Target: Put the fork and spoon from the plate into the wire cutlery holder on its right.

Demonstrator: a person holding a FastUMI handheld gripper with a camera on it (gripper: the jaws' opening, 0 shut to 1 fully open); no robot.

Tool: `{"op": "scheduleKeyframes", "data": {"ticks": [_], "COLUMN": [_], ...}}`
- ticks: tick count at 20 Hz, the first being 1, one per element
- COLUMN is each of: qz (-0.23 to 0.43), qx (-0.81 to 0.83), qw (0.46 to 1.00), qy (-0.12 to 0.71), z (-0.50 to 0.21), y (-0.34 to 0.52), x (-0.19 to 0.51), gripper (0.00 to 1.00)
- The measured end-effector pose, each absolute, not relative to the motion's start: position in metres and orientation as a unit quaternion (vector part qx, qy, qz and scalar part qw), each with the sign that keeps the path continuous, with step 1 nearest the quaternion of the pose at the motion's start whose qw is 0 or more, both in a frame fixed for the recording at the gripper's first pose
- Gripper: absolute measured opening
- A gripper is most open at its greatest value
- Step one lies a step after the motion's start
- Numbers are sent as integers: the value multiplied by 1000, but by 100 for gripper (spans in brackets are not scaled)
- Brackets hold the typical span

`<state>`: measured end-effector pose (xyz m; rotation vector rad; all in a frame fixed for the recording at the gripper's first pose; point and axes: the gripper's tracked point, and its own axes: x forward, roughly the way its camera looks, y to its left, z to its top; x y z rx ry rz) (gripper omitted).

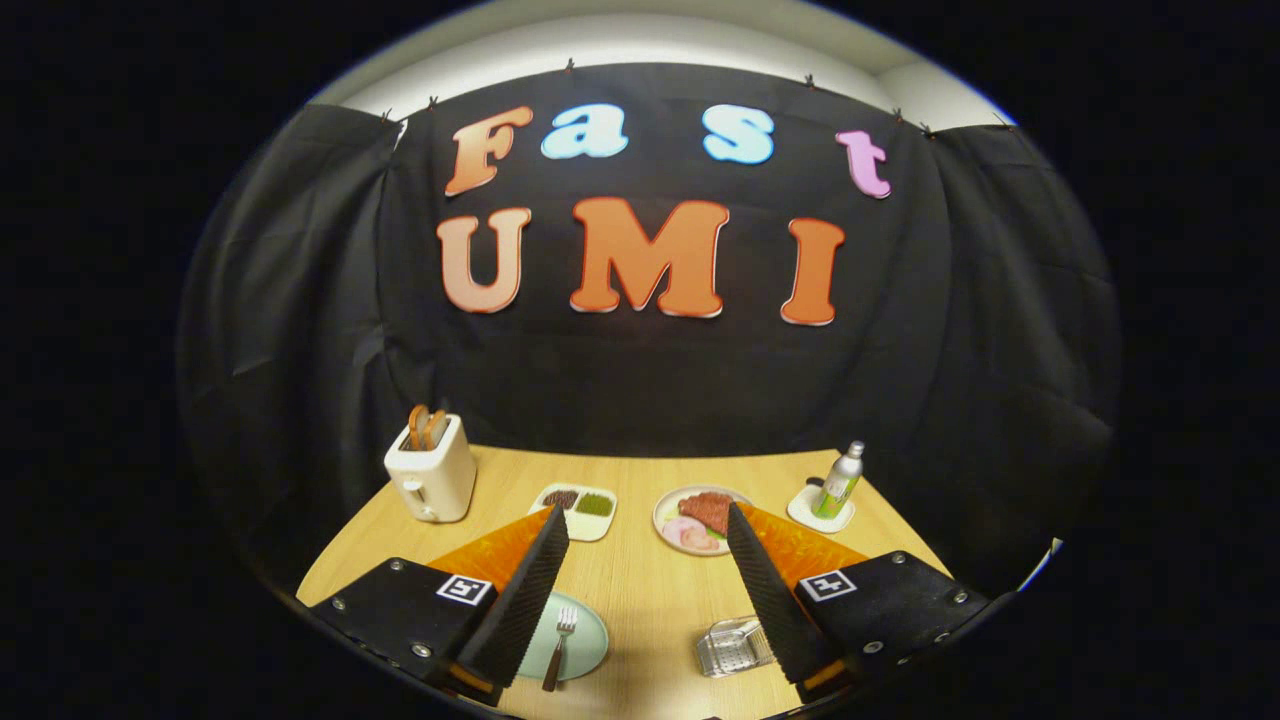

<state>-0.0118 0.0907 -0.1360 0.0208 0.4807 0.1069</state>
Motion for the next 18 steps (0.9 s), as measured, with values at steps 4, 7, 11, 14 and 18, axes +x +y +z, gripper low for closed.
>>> {"op": "scheduleKeyframes", "data": {"ticks": [4, 7, 11, 14, 18], "qz": [88, 100, 119, 132, 136], "qx": [25, 15, 7, -2, -12], "qw": [935, 909, 876, 848, 811], "qy": [344, 404, 468, 513, 569], "z": [-195, -235, -282, -313, -348], "y": [129, 145, 166, 174, 179], "x": [-28, -38, -57, -71, -87], "gripper": [96, 95, 91, 88, 83]}}
